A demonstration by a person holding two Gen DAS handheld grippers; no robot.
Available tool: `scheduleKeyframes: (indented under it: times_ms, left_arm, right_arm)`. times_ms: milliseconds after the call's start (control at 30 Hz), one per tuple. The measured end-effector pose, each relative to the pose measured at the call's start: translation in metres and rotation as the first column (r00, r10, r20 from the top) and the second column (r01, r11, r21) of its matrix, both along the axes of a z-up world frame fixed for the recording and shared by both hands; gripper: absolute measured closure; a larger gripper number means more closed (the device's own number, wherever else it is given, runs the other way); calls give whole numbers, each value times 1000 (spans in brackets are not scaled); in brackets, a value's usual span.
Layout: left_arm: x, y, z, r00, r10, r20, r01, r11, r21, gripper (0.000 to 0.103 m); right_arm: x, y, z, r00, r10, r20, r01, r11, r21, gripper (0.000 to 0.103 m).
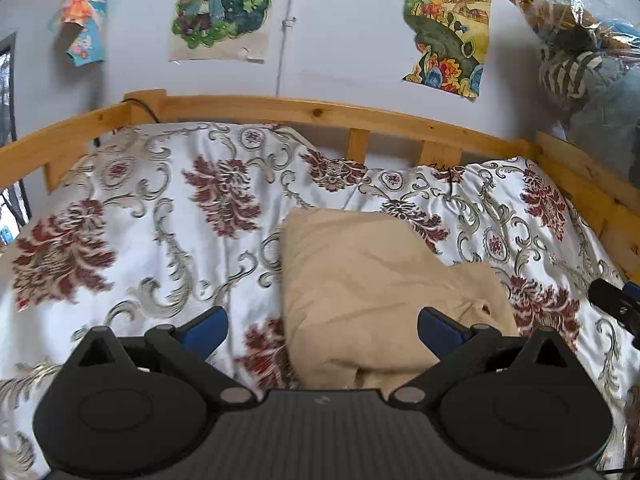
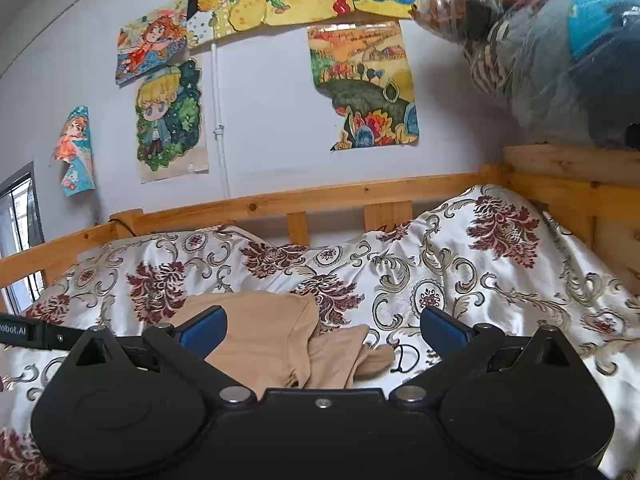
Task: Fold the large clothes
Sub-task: 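Open the right tool and pull both tools back from the bundle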
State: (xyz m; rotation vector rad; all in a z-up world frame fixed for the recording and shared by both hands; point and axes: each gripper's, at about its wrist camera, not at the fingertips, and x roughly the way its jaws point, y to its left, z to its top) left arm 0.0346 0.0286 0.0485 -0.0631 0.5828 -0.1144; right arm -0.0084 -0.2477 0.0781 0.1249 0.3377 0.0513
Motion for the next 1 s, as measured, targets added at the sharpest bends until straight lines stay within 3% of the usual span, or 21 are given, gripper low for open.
scheduleKeyframes:
  times_ms: [133,333,467,1000]
  left_arm:
    - [-27,15,-6,1000,12,6,-12,1000,24,1]
    - [-56,30,-29,998,58,-23,-58,998,13,1]
    - [-61,32,-43,994,70,-81,-67,997,44,1]
    - [-64,29,-44,996,47,-72,-42,997,64,1]
  right_arm:
    - [-30,14,3,999,31,-19,-31,999,-31,1]
    - [-57,35,-8,988,89,-127,-99,993,-67,1]
    - [-60,41,-10,986,86,-143,-99,991,-91,1]
    - [-55,40,-15,981,84,-173,-100,991,-89,1]
